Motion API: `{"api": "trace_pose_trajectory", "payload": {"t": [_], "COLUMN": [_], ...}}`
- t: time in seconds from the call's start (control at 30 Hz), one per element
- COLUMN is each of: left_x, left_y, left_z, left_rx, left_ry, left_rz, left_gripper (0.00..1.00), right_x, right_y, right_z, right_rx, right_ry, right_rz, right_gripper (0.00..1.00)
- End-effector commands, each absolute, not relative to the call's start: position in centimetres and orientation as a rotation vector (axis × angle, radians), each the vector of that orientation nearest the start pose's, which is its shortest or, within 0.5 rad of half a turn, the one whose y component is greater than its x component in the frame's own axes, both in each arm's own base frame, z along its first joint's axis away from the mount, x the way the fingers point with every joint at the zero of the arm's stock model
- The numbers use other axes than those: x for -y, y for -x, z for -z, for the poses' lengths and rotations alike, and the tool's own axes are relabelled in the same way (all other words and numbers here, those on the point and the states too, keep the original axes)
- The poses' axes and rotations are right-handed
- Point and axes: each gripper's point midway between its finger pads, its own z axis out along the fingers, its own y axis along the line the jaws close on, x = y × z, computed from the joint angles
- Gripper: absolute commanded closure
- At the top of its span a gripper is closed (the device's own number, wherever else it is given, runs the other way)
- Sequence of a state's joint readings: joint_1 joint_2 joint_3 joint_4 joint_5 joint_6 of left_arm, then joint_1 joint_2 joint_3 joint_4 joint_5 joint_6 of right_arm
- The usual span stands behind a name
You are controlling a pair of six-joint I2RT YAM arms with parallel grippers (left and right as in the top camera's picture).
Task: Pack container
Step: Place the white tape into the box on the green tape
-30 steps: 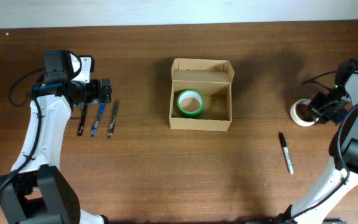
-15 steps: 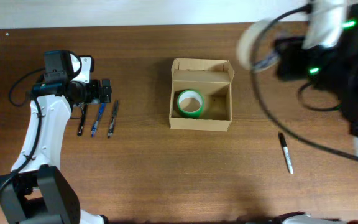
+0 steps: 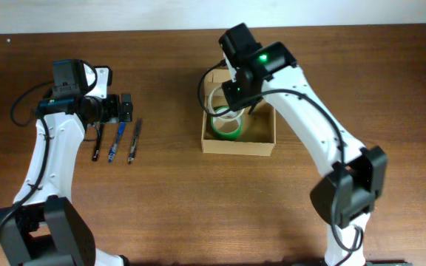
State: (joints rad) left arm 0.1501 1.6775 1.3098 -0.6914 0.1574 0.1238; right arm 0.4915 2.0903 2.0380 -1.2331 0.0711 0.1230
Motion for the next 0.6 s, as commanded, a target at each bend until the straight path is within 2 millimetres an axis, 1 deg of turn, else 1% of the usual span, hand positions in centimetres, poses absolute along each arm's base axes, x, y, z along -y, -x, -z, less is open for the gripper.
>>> {"api": "trace_pose_trajectory", "payload": {"t": [0.0, 0.13, 0.2, 0.27, 0.33, 0.43, 0.57], "left_x": [-3.7, -3.7, -3.7, -3.7, -3.7, -3.7, -3.7], "left_y": [-42.2, -42.2, -42.2, -42.2, -42.2, -42.2, -42.2], "left_z": [-13.6, -13.6, -13.6, -13.6, -13.6, -13.6, -13.6], "left_rx": [-2.598, -2.598, -2.598, -2.598, -2.598, -2.598, -2.598], "left_ry": [-0.039, -0.04, -0.04, -0.039, -0.039, -0.039, -0.04], "left_rz": [0.105, 0.105, 0.105, 0.105, 0.105, 0.105, 0.105], "left_gripper": [0.01, 0.01, 0.01, 0.01, 0.01, 0.01, 0.01], "right_x": [-20.9, -20.6, -20.4, -20.4, -20.4, -20.8, -21.1], "right_y": [-42.2, -42.8, -42.8, -42.7, -42.9, -43.6, -43.8], "right_z": [-12.9, -10.1, -8.7, -7.8, -7.2, -6.7, -6.8], "right_rx": [-2.846, -2.891, -2.924, -2.943, -2.947, -2.925, -2.915], "right_ry": [0.525, 0.521, 0.521, 0.527, 0.529, 0.522, 0.522], "right_rz": [0.02, 0.046, 0.057, 0.067, 0.069, 0.058, 0.041], "right_gripper": [0.96, 0.96, 0.96, 0.96, 0.96, 0.96, 0.88]}}
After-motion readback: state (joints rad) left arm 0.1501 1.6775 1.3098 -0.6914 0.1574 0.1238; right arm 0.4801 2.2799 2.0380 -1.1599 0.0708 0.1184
